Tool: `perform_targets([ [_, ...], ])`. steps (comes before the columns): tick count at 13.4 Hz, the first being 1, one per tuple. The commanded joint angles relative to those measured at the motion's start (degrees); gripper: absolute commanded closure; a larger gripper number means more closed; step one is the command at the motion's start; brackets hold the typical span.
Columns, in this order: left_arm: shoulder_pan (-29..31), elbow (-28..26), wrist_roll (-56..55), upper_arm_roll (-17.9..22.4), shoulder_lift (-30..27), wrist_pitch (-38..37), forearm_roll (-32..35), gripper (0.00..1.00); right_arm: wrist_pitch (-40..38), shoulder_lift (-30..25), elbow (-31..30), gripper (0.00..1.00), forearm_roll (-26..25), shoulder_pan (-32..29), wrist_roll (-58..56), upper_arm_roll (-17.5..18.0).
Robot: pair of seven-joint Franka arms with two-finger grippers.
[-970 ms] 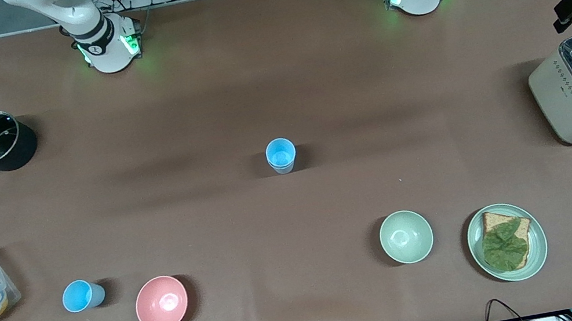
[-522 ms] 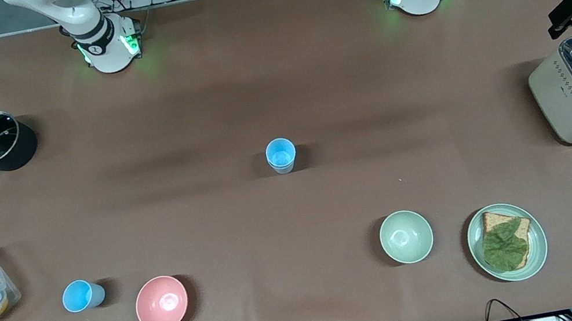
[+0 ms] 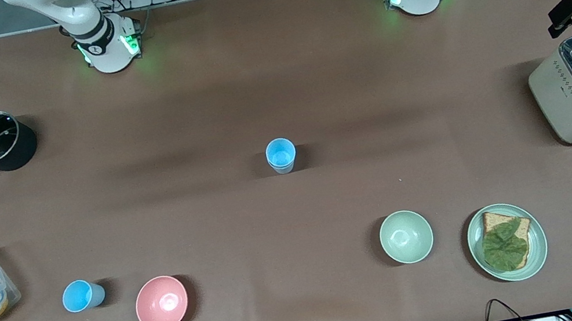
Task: Stack blue cups with both arms
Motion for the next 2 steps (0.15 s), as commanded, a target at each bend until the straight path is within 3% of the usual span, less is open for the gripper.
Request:
perform_targets([
  [1,0.6,1.6,0.9,-1.3,0.1,-1.4,-0.7,0.00,0.4,-1.2,-1.3,0.00,-0.2,-0.2,0.3,0.4],
  [2,0.6,1.6,0.9,-1.4,0.1,-1.4,-0.8,0.00,0.3,-1.2,-1.4,0.00,-0.2,-0.1,0.3,0.4],
])
